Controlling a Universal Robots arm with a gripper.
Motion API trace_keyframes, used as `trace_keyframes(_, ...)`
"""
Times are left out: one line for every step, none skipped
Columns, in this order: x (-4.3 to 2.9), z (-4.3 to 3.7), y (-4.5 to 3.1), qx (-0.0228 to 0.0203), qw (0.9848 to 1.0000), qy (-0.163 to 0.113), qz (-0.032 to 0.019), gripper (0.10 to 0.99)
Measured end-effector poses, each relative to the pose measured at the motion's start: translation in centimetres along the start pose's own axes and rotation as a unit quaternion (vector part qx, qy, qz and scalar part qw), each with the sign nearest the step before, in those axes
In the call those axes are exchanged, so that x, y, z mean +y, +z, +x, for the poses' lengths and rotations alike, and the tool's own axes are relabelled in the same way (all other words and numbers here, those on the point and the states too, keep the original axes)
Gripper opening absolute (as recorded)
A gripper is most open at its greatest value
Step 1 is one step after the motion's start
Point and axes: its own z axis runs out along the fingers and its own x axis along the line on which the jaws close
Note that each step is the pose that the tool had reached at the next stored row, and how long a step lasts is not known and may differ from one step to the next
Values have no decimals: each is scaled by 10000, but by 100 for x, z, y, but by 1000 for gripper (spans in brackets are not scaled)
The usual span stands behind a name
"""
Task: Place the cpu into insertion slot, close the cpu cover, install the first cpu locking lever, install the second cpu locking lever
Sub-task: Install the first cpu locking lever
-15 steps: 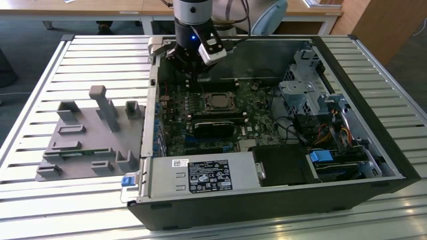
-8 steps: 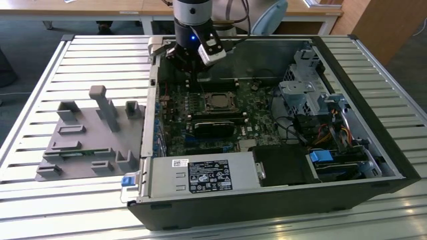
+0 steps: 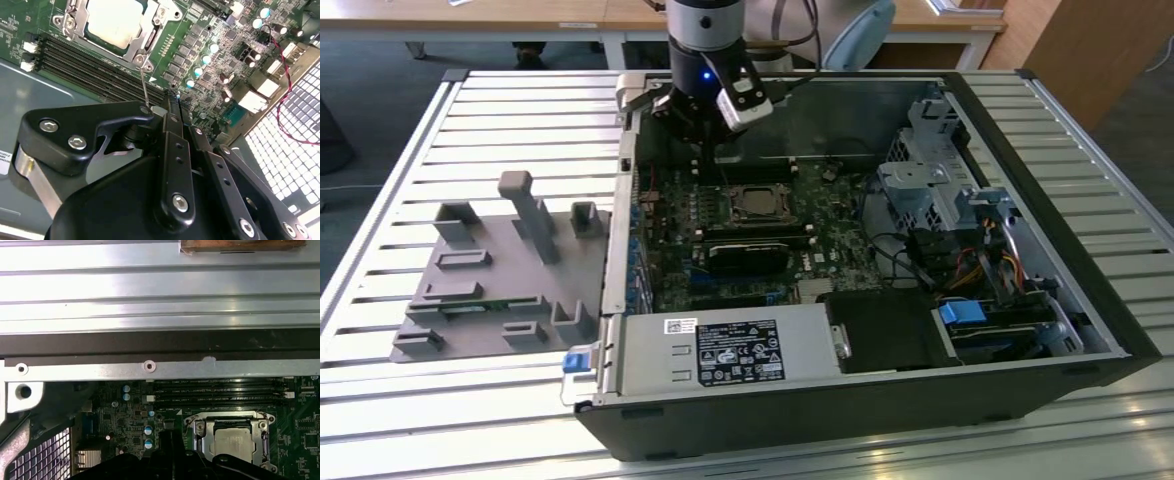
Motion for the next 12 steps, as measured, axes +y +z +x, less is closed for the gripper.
trace_keyframes(1, -4, 0, 0, 10000, -3, -1, 153)
trace_keyframes(2, -10, 1, 0, 10000, -5, -2, 153)
trace_keyframes(3, -18, 1, 0, 10000, -5, -3, 153)
trace_keyframes(4, -27, 1, 0, 10000, -6, -3, 153)
trace_keyframes(4, -36, 1, 0, 10000, -6, -3, 153)
trace_keyframes(5, -44, 2, 0, 10000, -6, -3, 153)
trace_keyframes(6, -53, 2, 0, 10000, -7, -4, 153)
trace_keyframes(7, -64, 2, 0, 10000, -7, -3, 153)
trace_keyframes(9, -77, 3, 0, 10000, -7, -3, 153)
trace_keyframes(10, -90, 3, 0, 10000, -8, -3, 153)
trace_keyframes(11, -103, 3, 0, 10000, -8, -3, 153)
trace_keyframes(13, -118, 4, 0, 10000, -8, -3, 153)
